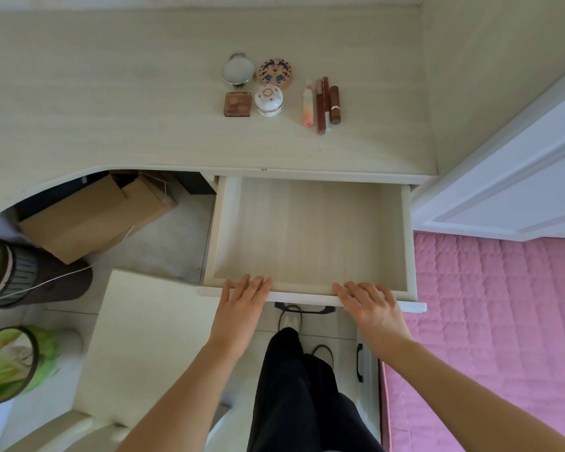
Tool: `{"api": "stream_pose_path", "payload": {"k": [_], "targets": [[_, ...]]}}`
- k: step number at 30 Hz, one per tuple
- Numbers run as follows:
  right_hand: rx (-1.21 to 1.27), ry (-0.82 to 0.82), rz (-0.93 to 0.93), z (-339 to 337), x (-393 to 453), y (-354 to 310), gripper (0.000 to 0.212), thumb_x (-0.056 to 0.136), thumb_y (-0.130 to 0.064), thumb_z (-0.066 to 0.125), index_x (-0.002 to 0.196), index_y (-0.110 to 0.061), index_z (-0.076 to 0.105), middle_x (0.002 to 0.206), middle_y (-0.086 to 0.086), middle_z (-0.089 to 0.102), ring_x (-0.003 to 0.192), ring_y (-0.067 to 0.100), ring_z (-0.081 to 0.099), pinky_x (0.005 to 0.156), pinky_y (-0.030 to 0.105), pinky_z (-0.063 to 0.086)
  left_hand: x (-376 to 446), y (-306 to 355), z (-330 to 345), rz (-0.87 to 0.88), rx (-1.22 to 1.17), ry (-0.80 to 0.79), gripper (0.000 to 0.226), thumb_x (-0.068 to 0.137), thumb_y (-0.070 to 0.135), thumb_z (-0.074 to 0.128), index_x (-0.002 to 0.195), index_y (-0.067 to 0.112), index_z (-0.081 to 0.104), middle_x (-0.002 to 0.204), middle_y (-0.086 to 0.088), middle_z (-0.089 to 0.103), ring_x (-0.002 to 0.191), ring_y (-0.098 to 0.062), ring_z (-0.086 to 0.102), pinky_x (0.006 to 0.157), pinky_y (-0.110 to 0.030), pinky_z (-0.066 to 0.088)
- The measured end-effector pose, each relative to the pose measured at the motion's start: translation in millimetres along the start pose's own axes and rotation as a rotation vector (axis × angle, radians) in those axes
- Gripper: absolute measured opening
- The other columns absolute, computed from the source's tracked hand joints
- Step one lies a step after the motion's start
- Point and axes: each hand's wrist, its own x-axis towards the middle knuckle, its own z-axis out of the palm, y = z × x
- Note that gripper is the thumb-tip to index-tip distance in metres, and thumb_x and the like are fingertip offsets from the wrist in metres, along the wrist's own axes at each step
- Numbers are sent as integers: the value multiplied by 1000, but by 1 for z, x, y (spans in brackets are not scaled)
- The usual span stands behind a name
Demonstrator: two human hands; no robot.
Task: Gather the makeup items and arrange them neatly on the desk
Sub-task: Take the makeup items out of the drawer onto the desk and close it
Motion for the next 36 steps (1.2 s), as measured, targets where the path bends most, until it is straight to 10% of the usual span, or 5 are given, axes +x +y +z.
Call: {"api": "stream_pose_path", "payload": {"k": [22,36], "targets": [[-8,-12,50,-7,92,44,73,54,12,66,122,-12,60,107,7,67,92,27,66,78,42,53,95,-31,-20,21,-36,295,67,68,-3,77,130,12,55,126,-4,61,118,-29,58,102,-47,42],[-123,131,244,-24,142,55,26,63,-4,79,79,-11,60,79,5,56,68,27,50,60,37,42,138,-31,-42,-224,-357,474,26,79,15,76,104,11,71,110,-2,71,109,-27,61,93,-41,51]]}}
